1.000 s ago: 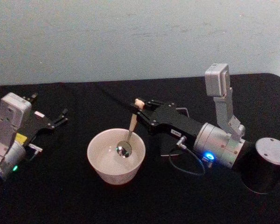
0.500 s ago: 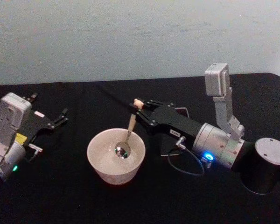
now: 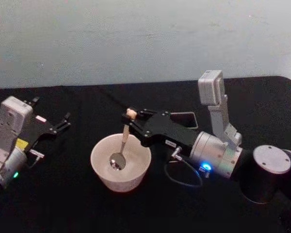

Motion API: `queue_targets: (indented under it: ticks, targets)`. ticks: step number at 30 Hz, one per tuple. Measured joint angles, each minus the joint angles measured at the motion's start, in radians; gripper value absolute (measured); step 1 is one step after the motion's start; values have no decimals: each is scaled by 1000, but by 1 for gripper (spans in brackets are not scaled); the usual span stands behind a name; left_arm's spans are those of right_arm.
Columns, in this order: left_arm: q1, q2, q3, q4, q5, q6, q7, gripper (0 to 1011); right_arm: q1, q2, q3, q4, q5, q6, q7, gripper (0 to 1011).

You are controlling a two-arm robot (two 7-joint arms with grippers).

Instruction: Pick up the stirring spoon with one hand, stir inside the cup, then place it back in its original position.

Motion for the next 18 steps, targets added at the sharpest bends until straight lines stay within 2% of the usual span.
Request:
queue_targets:
  ticks: [10, 18]
  targets:
    - [0, 0, 0, 0, 0, 0, 0, 1001, 29, -41, -21, 63, -46, -8, 5, 216]
    - [0, 0, 0, 0, 0, 0, 0, 1001, 51, -75, -24, 116, -76, -15, -3, 216]
